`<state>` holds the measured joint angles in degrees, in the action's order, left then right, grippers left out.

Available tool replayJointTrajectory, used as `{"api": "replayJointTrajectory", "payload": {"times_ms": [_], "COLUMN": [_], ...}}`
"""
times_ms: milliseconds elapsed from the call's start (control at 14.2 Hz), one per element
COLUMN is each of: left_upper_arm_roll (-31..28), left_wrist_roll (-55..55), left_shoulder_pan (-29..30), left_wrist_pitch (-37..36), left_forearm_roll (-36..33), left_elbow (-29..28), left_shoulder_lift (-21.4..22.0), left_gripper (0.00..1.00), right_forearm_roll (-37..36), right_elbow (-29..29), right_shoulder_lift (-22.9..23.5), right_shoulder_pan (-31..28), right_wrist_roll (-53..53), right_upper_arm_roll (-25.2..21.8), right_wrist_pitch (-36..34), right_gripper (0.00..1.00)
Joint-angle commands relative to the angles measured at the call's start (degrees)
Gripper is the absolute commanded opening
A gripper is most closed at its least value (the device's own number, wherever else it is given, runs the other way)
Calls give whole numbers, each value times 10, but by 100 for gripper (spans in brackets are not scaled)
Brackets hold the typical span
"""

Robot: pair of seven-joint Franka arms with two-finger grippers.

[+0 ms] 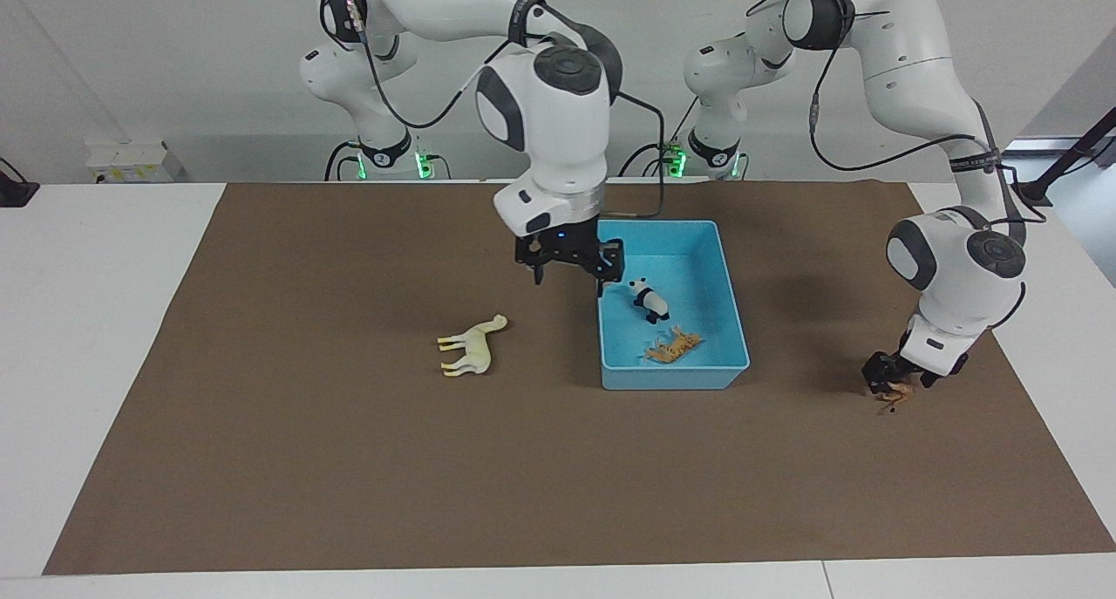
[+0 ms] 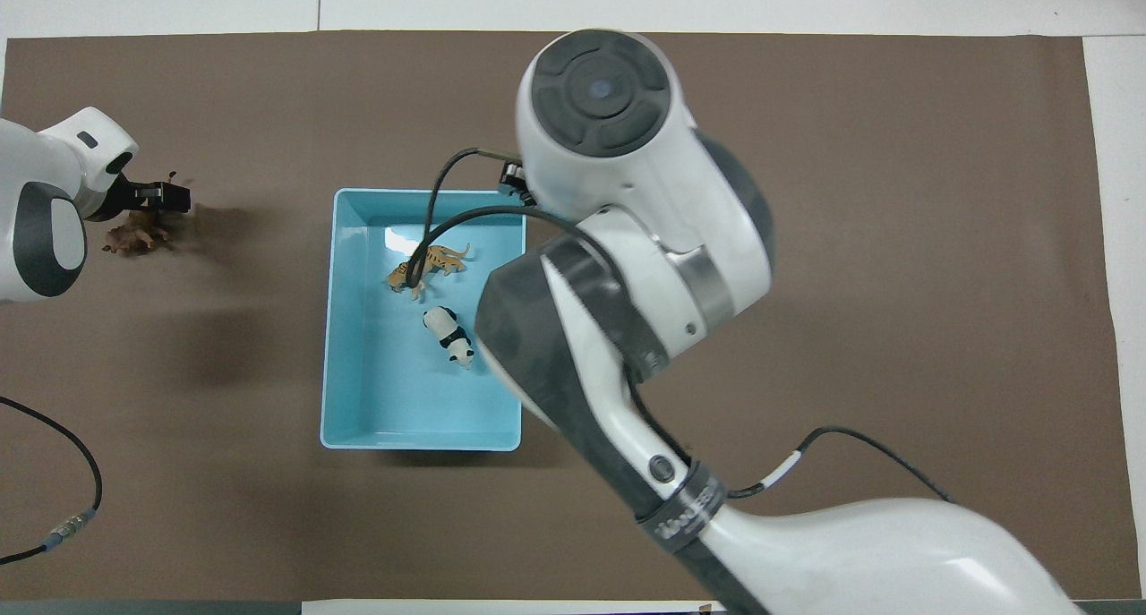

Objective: Put all toys into storage box
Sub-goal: 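Grasp the brown horse with the left gripper while the right gripper reaches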

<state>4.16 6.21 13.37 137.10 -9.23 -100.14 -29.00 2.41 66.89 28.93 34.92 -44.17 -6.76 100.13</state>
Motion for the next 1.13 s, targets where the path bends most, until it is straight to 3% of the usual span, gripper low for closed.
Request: {"api": "replayJointTrajectory", "payload": {"times_ms": [0,283,353,495,636,707,1060], "left_upper_arm_roll": [5,5,5,5,5,5,5], "left_wrist_roll": [23,25,24,23,22,21,19], "left_shoulder_pan": [11,11,11,11,12,13,15], "left_wrist_pitch": [21,39,40,39,34,30,-9], "left_forearm_roll": [-11,-11,-11,-11,-10,-8,12], "left_elbow": [-13,-10,-10,-10,-10,-8,19], "left_shoulder_lift": [1,-12,-13,-13,-13,-13,-14], "left_gripper": [100,100,92,67,35,27,27], "right_forearm_roll": [-3,-4,-4,-4,-4,-4,-5], "right_elbow": [107,338,374,394,410,422,431], "right_shoulder_lift": [-38,-108,-113,-103,-92,-91,-68], "right_shoulder_pan": [-30,-56,-63,-71,-71,-73,-72], "right_wrist_roll": [133,264,288,300,301,302,305], "right_upper_arm_roll": [5,4,4,4,4,4,4], "right_wrist_pitch": [44,241,275,295,329,349,387], "right_gripper": [100,100,100,100,100,100,100]}}
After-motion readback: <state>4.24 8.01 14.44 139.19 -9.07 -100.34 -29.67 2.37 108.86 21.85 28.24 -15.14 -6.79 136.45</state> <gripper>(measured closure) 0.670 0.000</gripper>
